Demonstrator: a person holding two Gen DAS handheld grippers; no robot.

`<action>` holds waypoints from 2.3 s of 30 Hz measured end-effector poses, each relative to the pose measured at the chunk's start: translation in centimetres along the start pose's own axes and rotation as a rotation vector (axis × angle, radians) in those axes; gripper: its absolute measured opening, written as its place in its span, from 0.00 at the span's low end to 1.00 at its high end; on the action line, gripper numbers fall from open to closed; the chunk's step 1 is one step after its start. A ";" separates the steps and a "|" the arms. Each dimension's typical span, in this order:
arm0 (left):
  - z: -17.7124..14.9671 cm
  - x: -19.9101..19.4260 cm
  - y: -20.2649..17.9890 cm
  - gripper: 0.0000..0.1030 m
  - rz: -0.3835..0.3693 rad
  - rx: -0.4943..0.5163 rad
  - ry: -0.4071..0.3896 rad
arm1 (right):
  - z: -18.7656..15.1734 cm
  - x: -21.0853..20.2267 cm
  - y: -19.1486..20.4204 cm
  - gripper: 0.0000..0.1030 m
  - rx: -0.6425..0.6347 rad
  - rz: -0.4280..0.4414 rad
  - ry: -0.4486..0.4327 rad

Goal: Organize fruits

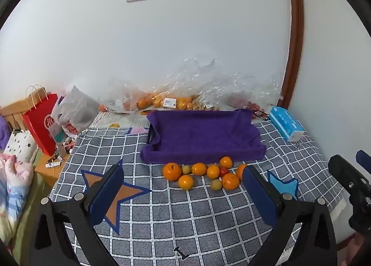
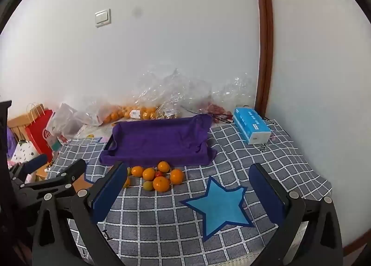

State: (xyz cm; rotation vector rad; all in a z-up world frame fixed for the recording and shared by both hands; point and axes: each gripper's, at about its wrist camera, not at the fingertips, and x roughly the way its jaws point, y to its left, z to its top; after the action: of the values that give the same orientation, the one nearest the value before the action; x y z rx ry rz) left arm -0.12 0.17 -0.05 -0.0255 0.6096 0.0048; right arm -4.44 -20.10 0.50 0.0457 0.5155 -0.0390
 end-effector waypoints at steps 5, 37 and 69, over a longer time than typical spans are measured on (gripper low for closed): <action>0.3 0.2 0.0 1.00 -0.012 -0.020 0.035 | -0.2 -0.2 -0.2 1.00 -0.020 0.000 0.001; -0.1 -0.7 0.6 1.00 -0.034 -0.028 0.008 | -0.7 0.6 0.7 1.00 -0.050 -0.012 0.005; -0.2 -0.7 0.8 1.00 -0.043 -0.027 0.010 | -0.7 0.4 0.6 1.00 -0.047 -0.018 -0.006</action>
State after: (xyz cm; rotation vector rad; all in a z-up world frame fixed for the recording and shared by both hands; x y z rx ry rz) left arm -0.81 0.93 0.17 -0.0653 0.6185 -0.0289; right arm -4.39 -19.49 -0.32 -0.0047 0.5105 -0.0451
